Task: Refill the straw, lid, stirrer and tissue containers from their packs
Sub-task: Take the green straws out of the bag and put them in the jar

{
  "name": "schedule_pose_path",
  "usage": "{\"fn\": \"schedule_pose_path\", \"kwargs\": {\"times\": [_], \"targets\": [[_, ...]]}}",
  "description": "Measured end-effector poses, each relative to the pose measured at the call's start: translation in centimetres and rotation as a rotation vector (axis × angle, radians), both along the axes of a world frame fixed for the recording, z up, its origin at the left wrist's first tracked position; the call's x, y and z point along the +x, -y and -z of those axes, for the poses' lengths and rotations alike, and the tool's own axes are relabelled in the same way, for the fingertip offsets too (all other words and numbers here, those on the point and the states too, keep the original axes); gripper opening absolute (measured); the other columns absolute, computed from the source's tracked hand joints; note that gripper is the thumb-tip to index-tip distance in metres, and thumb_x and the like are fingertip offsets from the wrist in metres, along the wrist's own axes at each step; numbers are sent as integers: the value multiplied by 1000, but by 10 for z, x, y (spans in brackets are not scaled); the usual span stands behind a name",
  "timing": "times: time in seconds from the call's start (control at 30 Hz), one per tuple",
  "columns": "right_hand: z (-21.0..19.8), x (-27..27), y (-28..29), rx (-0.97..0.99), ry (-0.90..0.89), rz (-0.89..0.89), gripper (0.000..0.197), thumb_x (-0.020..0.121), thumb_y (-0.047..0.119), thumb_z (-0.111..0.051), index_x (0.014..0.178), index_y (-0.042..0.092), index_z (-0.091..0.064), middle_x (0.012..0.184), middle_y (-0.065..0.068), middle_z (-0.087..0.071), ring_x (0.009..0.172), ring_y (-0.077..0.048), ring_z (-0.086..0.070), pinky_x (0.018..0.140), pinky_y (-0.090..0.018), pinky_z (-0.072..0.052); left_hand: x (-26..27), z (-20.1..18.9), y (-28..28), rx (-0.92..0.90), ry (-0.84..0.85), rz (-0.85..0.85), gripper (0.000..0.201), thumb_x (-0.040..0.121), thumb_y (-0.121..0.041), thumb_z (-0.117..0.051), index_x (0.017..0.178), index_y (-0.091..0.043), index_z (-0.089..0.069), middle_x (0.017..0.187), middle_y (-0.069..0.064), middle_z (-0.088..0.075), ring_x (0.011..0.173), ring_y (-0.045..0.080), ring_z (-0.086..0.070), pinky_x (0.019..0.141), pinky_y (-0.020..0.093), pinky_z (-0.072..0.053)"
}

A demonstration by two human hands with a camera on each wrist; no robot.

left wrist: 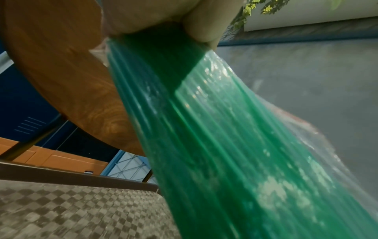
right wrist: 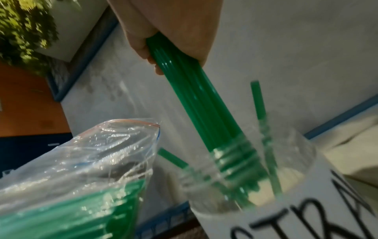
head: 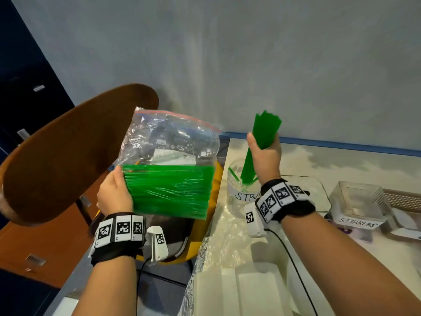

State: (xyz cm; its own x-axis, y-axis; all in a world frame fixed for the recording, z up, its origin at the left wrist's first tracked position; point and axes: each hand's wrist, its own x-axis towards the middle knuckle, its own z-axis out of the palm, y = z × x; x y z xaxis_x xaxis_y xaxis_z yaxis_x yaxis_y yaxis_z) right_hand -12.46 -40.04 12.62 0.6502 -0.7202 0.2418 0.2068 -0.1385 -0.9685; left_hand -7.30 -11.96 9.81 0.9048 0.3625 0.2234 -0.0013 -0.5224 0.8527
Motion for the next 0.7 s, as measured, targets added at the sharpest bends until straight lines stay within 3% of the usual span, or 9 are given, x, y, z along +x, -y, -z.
{"fn": "schedule_pose_path", "kwargs": {"times": [0.07, 0.2, 0.3, 0.47, 0.6, 0.7], "targets": [[11, 5, -2, -17, -53, -24, 36, 88, 19, -62, 121, 8, -52, 89, 10, -56, 82, -3, -55, 75, -10, -45, 3, 2, 1, 11, 18, 34, 47, 99, -39, -32, 87, -4, -61, 92, 27, -61, 91, 44, -55, 86, 49, -43], [31, 9, -3, -4, -176, -35, 37, 87, 18, -64, 120, 7, -53, 98, -2, -58, 91, -14, -55, 82, -25, -45, 7, 6, 2, 46, 59, 97, 47, 99, -40, -32, 93, -7, -64, 88, 23, -64, 89, 42, -56, 87, 50, -44], [41, 11, -1, -13, -256, -16, 35, 85, 17, -66, 117, 4, -56, 106, -11, -63, 93, -18, -57, 82, -23, -43, 4, 4, 7, 59, 74, 168, 42, 99, -37, -34, 95, -9, -65, 82, 15, -62, 88, 40, -57, 91, 53, -43], [42, 13, 4, -129, -325, -32, 42, 79, 14, -72, 116, 8, -54, 98, 1, -56, 90, -12, -52, 79, -19, -40, -2, 9, 14, 67, 75, 276, 37, 99, -31, -39, 105, -8, -67, 93, 21, -66, 93, 37, -58, 85, 45, -44], [45, 10, 7, -204, -239, -3, 54, 76, 14, -75, 121, 14, -46, 103, 2, -60, 90, -11, -56, 79, -19, -41, -6, 15, 13, 67, 47, 316, 42, 93, -44, -35, 100, -18, -67, 83, 3, -63, 90, 33, -59, 94, 58, -40], [46, 10, 7, -266, -229, -4, 58, 75, 16, -76, 123, 14, -44, 109, 0, -61, 95, -9, -54, 83, -18, -38, -8, 13, 11, 65, 56, 327, 35, 96, -39, -37, 97, -21, -67, 81, -1, -61, 86, 27, -58, 94, 57, -40]]}}
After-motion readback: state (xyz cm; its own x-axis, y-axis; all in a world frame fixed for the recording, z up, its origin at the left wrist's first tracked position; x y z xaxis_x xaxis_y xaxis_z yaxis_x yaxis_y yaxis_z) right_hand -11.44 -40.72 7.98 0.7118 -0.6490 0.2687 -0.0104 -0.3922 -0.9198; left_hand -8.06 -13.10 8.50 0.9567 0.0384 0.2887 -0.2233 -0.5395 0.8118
